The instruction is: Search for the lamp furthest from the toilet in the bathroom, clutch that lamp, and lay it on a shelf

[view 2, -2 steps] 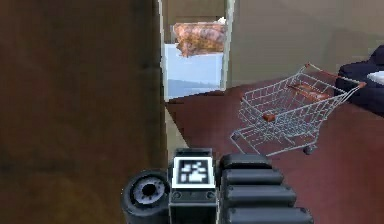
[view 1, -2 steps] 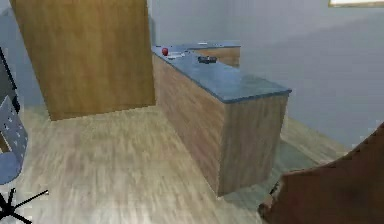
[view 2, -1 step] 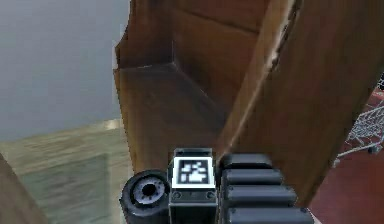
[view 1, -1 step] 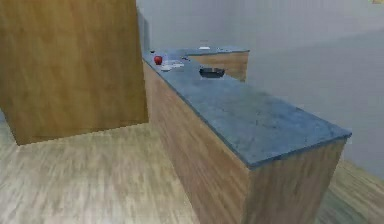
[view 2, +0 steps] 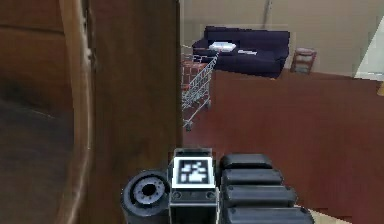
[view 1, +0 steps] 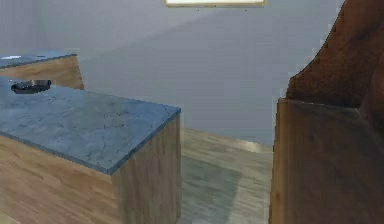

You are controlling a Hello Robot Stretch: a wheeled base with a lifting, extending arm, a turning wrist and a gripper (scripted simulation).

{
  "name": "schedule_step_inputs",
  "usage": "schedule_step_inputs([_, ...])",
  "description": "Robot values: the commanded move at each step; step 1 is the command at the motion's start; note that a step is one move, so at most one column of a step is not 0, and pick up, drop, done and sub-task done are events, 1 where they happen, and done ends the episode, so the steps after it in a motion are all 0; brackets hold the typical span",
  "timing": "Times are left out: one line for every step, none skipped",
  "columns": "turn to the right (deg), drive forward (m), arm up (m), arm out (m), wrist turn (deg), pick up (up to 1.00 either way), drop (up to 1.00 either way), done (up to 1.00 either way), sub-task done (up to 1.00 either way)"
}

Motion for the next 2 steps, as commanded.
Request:
schedule_step_inputs([0.0, 0.30, 0.00, 0.00, 0.0, 0.00, 0.00, 0.00, 0.00])
schedule_step_inputs([3.0, 0.00, 0.00, 0.00, 0.0, 0.00, 0.00, 0.00, 0.00])
